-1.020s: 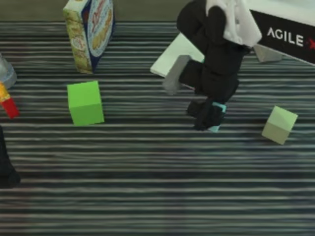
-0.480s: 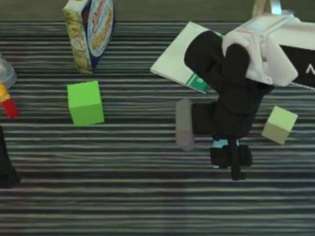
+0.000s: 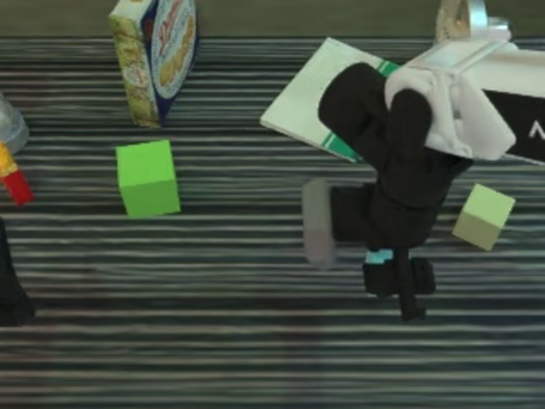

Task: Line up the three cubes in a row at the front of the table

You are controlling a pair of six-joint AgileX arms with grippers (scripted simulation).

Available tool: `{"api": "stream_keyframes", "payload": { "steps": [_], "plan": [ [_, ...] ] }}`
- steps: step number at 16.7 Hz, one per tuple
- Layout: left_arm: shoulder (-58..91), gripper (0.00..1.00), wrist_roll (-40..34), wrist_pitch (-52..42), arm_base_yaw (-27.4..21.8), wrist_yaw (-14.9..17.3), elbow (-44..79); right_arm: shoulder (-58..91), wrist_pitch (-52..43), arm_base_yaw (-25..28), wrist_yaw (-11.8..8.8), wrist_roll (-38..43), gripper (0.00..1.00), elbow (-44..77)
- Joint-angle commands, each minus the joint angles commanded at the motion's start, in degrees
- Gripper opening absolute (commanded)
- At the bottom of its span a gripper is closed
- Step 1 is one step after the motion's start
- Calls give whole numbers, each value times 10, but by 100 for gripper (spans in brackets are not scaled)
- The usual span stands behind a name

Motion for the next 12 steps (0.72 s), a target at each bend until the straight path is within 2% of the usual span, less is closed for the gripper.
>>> {"api": "stream_keyframes", "payload": {
  "steps": [6, 11, 12],
  "plan": [
    [0, 100, 0, 0, 0, 0, 0, 37, 113, 1, 0, 1, 0, -74],
    [0, 100, 0, 0, 0, 0, 0, 42, 128, 2, 0, 1, 0, -84],
    [0, 100, 0, 0, 0, 0, 0, 42, 128, 2, 0, 1, 8, -84]
  ]
}}
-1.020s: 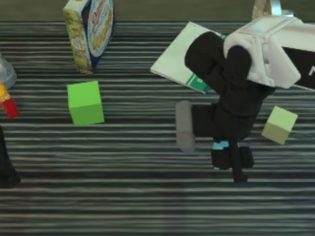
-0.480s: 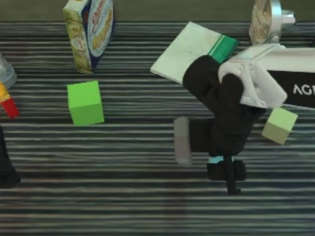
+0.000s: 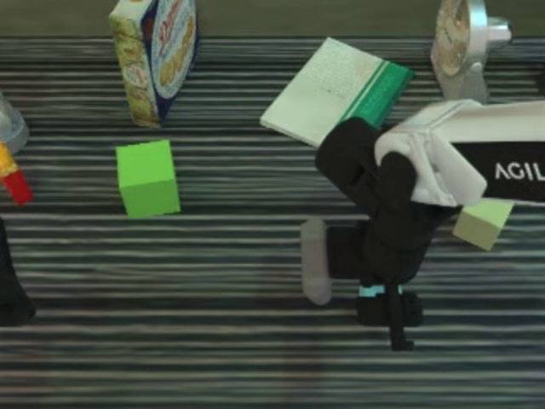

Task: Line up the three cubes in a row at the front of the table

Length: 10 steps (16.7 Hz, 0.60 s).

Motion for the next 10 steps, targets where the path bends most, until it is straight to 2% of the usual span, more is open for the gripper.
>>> {"api": "stream_keyframes", "payload": {
  "steps": [10],
  "plan": [
    [0, 100, 0, 0, 0, 0, 0, 0, 0, 0, 0, 0, 83, 0]
  ]
}}
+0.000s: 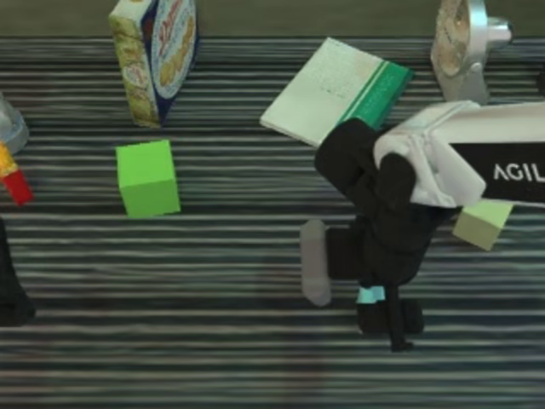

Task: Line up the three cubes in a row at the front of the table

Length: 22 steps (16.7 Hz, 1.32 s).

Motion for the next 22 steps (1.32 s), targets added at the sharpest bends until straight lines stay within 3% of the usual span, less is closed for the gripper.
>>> {"api": "stream_keyframes", "payload": {
  "steps": [2, 3, 12, 19, 22],
  "plan": [
    [0, 100, 0, 0, 0, 0, 0, 0, 0, 0, 0, 0, 98, 0],
    [0, 100, 0, 0, 0, 0, 0, 0, 0, 0, 0, 0, 100, 0],
    [0, 100, 0, 0, 0, 0, 0, -1, -2, 0, 0, -1, 100, 2],
    [0, 100, 0, 0, 0, 0, 0, -46, -133, 1, 0, -4, 100, 82],
    [0, 100, 0, 0, 0, 0, 0, -56, -148, 1, 0, -4, 100, 92]
  ]
}}
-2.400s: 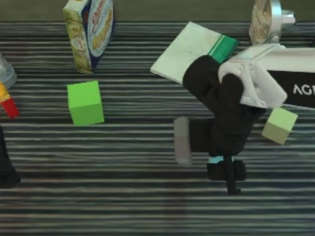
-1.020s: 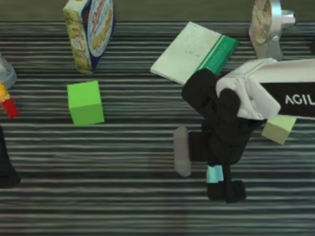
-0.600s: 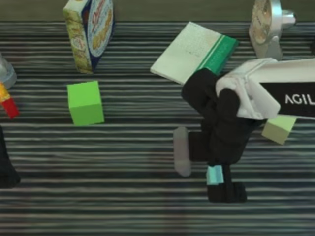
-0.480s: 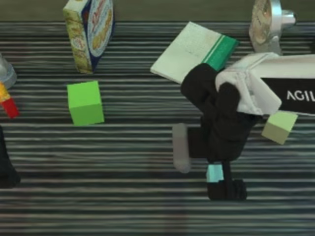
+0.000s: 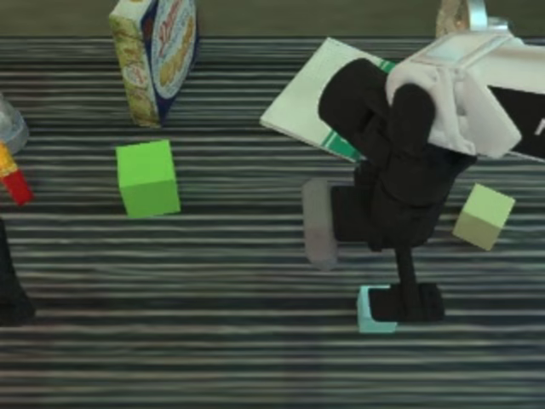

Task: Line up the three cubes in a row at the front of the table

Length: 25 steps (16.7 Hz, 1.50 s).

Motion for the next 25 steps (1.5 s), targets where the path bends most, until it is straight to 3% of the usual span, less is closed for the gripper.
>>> {"api": "stream_keyframes", "payload": {
  "steps": [5, 14, 21, 25],
  "plan": [
    [0, 100, 0, 0, 0, 0, 0, 15, -2, -23, 1, 4, 100, 14],
    [0, 100, 0, 0, 0, 0, 0, 112, -33, -253, 13, 53, 100, 132],
    [0, 100, 0, 0, 0, 0, 0, 119, -23, -266, 14, 57, 100, 132],
    [0, 100, 0, 0, 0, 0, 0, 150, 59, -266, 14, 58, 100, 82]
  ]
}}
